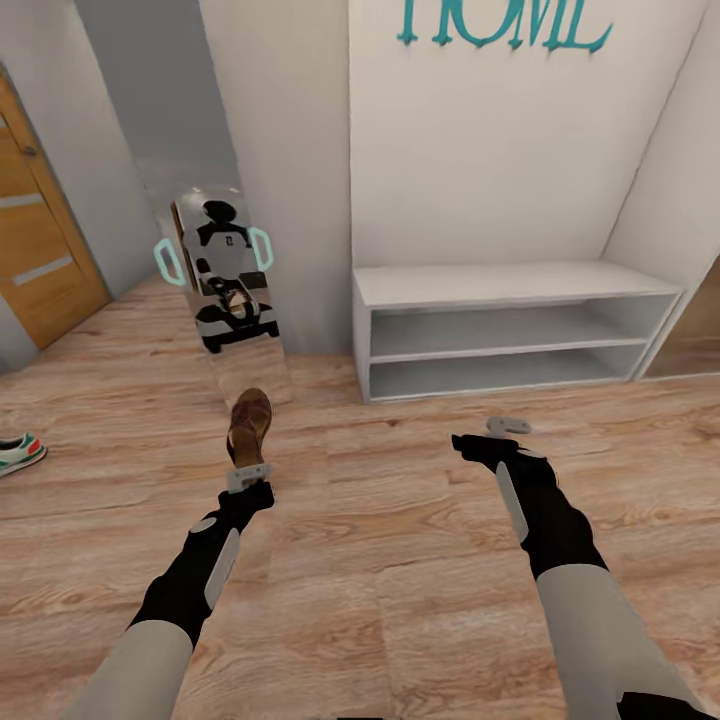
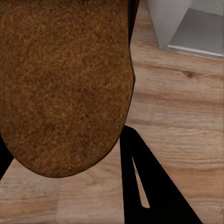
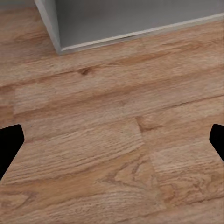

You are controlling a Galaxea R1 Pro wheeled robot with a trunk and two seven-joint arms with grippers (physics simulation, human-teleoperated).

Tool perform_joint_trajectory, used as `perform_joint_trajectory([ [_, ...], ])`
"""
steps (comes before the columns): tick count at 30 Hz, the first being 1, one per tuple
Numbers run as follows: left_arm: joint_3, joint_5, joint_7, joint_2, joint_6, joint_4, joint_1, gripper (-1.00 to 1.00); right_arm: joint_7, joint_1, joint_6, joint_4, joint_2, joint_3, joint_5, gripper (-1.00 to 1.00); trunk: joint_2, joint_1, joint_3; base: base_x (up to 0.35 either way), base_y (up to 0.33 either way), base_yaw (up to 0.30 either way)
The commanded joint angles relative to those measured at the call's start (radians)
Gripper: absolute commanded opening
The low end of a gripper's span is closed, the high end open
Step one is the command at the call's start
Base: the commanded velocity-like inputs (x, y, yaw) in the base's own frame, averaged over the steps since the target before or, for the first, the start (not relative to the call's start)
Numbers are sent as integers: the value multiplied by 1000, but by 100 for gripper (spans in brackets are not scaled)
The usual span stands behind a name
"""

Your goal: Pick up the two gym shoes and the two sandals from the corridor floor and place them onto the hallstand (shoe rack) in the corridor, making sure they are on the rack and not on the floor. Arrange them so the two gym shoes are next to each other and the two sandals are next to each other.

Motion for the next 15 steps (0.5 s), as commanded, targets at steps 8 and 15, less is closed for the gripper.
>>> perform_joint_trajectory([
  [8, 2, 7, -3, -4, 7, -2, -1, -100, 0, 0, 5, -2, 0, -2, 0, 100, 0, 0, 7, 237, -91, 242],
  [15, 2, 8, -4, -10, 7, -1, -1, -100, 0, 0, 5, -2, 0, -2, 0, 100, 0, 0, 15, 333, -46, 242],
])
